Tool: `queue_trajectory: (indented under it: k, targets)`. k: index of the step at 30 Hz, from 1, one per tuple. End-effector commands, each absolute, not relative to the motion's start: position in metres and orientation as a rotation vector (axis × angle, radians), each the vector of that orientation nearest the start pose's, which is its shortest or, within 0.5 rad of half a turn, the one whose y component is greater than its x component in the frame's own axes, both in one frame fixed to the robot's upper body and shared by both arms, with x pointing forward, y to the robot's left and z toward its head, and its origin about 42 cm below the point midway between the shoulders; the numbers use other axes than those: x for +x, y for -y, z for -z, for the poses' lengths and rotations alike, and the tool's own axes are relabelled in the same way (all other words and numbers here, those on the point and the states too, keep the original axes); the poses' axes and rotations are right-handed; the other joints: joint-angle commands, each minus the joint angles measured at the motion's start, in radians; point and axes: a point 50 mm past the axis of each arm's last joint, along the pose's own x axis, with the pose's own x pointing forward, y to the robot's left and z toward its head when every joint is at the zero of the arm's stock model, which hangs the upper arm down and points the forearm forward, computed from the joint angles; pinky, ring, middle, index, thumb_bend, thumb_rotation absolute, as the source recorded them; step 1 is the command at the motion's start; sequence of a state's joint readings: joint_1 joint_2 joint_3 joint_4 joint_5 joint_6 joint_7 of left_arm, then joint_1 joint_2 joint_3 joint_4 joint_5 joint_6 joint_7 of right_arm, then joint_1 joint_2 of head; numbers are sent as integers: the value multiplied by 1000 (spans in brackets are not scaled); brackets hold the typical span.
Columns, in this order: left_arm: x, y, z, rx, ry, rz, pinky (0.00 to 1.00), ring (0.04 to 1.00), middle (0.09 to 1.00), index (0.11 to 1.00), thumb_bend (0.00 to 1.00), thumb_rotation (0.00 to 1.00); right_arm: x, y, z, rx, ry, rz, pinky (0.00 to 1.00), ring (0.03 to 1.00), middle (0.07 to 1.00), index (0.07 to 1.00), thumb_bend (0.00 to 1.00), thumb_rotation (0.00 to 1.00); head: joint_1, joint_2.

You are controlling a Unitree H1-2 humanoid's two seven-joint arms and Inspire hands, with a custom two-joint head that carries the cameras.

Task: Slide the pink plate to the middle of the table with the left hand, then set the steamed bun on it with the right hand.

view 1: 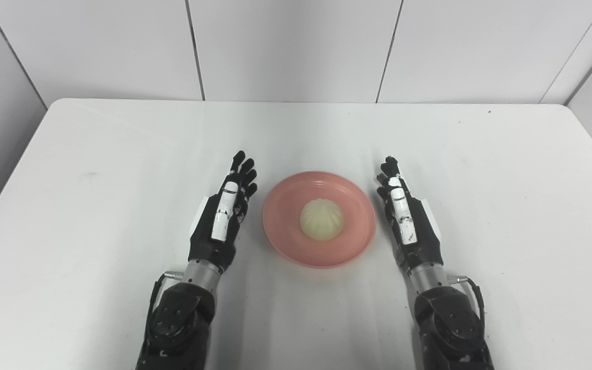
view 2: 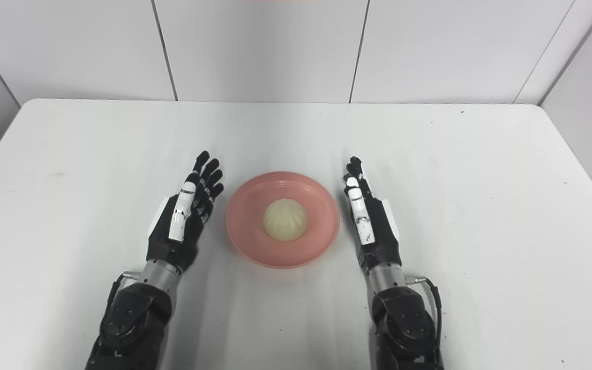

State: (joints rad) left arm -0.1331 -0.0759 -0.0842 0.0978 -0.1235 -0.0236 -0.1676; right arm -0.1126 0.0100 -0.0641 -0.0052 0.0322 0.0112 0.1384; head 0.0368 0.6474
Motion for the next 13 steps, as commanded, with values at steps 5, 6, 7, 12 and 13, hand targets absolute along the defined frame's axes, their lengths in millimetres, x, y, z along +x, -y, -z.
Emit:
queue_trajectory:
  k: [5, 6, 7, 12, 13]
  targets:
    - [301, -159, -71, -157, -77, 264, 1000, 996, 1000, 1000, 368, 1000, 319, 208, -119, 64, 87, -114, 1000, 1000, 1000, 1000, 221, 1000, 8, -3]
    - [302, -160, -71, -156, -80, 265, 1000, 995, 1000, 1000, 369, 1000, 319, 209, -118, 66, 84, -119, 1000, 1000, 1000, 1000, 218, 1000, 8, -3]
    - [303, -160, -70, -156, -83, 266, 1000, 995, 1000, 1000, 367, 1000, 319, 209, -117, 68, 82, -122, 1000, 1000, 1000, 1000, 215, 1000, 10, -2]
    - [306, -159, -68, -141, -96, 281, 1000, 994, 1000, 1000, 370, 1000, 319, 210, -113, 79, 61, -138, 1000, 1000, 1000, 1000, 206, 1000, 14, -2]
    - [307, -159, -68, -140, -100, 282, 1000, 994, 1000, 1000, 371, 1000, 319, 210, -113, 84, 57, -140, 1000, 1000, 1000, 1000, 206, 1000, 14, -2]
